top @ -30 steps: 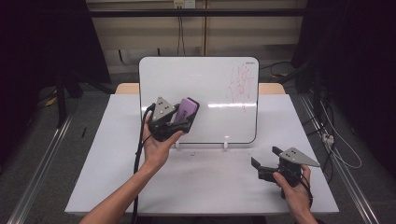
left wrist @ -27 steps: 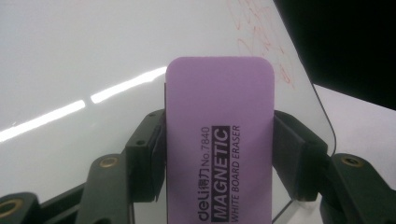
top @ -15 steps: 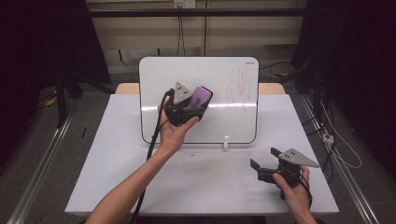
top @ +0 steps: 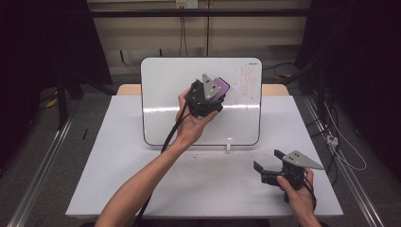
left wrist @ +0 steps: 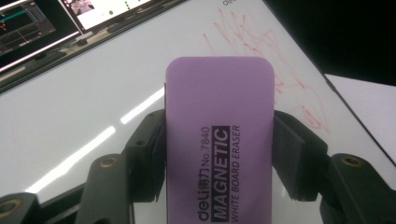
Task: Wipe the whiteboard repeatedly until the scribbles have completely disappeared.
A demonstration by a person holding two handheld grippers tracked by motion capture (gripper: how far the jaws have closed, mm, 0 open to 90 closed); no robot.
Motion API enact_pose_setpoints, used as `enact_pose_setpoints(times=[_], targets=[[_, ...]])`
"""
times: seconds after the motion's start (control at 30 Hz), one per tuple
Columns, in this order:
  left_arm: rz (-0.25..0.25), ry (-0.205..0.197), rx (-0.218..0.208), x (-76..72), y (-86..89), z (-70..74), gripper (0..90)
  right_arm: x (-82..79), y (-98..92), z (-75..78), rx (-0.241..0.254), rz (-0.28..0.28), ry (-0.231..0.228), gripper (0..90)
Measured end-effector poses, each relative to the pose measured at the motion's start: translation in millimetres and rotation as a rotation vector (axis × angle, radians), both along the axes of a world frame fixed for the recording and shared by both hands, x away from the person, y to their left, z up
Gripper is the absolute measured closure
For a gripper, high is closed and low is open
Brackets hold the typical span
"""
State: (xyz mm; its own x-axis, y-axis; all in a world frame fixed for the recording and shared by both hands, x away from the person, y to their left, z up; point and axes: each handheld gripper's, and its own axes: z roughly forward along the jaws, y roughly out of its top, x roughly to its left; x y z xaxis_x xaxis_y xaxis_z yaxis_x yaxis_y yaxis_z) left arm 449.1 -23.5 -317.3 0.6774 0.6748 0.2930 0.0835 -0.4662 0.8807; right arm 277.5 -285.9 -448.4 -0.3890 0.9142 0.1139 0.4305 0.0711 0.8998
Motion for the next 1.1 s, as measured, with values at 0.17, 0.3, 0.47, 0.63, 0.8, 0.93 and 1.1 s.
enact_pose_setpoints(times=[0.17,0.3,0.47,0.63,0.8,0.93,1.1], targets=[[0.017,-0.047,0.069,4.4,-10.2,0.0,41.3,0.0,-0.2,-0.3,0.000,0.001,-0.001,7.6],[0.031,-0.087,0.105,6.2,-17.7,-1.6,41.3,-0.4,0.3,0.2,0.001,0.003,-0.004,7.7],[0.039,-0.099,0.115,9.8,-24.5,-3.0,41.4,-0.3,0.4,-0.1,-0.001,0.006,-0.004,7.7],[0.067,-0.099,0.114,19.3,-31.4,0.4,41.4,0.2,0.5,-0.4,0.000,0.003,-0.001,7.7],[0.087,-0.127,0.143,29.9,-40.0,9.6,41.4,-0.1,0.1,-0.7,0.004,0.007,-0.001,7.7],[0.104,-0.144,0.152,36.3,-49.7,15.8,41.4,0.2,-0.7,-1.5,0.006,0.005,0.004,7.7],[0.113,-0.165,0.205,42.7,-63.5,11.9,41.4,0.0,-1.4,-2.0,0.006,0.008,0.005,7.8]])
